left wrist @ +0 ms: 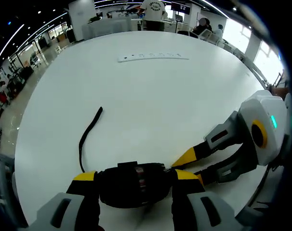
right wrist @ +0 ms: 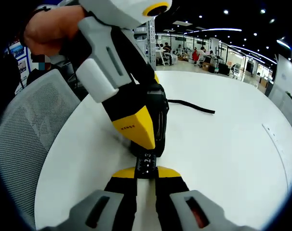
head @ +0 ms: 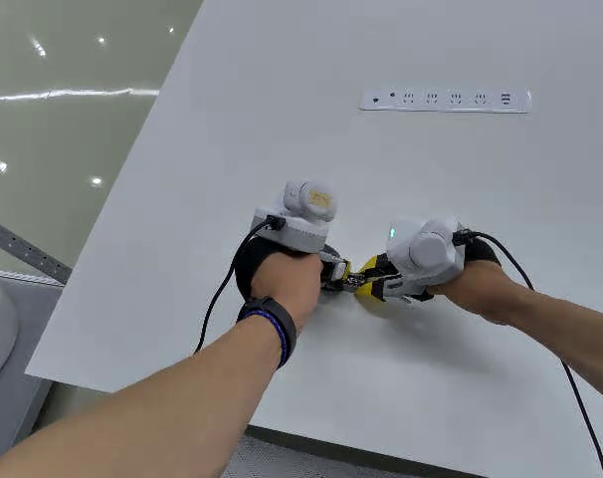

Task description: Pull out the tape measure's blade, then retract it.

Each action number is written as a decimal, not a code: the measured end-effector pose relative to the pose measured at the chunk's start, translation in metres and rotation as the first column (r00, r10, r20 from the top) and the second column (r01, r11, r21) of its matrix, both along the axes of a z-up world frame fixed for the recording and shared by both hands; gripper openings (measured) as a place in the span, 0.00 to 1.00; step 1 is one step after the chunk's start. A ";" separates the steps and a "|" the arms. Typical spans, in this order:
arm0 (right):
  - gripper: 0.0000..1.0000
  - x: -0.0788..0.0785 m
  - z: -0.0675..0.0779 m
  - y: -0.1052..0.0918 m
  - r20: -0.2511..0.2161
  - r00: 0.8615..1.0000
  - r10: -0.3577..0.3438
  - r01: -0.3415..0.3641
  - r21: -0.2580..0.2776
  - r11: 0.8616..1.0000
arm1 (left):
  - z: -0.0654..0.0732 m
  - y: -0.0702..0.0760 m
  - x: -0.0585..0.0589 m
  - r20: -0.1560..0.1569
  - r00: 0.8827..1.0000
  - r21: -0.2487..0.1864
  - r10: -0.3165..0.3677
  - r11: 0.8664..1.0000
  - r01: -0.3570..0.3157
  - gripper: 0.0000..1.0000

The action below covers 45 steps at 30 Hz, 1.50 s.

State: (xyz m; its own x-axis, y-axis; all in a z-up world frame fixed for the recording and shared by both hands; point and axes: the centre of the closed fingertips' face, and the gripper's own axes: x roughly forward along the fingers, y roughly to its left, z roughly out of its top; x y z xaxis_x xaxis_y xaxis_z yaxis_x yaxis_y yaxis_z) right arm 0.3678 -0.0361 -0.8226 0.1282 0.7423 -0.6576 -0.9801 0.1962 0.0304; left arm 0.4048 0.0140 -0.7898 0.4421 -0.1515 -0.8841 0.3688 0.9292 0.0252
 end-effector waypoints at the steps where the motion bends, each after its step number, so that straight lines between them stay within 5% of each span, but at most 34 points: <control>1: 0.12 0.000 0.000 0.001 -0.002 1.000 -0.001 0.001 0.000 1.000 | 0.000 0.000 0.000 0.001 1.000 0.000 0.001 1.000 -0.001 0.57; 30: 0.12 0.003 -0.002 0.011 0.002 1.000 0.030 -0.029 -0.015 0.999 | -0.001 0.003 0.001 0.002 1.000 -0.006 0.018 1.000 -0.018 0.57; 38: 0.13 0.003 -0.003 0.011 -0.017 1.000 -0.008 0.008 0.004 1.000 | -0.001 0.005 0.001 0.013 1.000 -0.011 0.019 1.000 -0.019 0.57; 45: 0.15 0.004 -0.003 0.009 0.014 1.000 -0.006 0.006 -0.010 1.000 | 0.000 0.007 0.001 0.011 1.000 -0.028 0.029 0.999 -0.028 0.58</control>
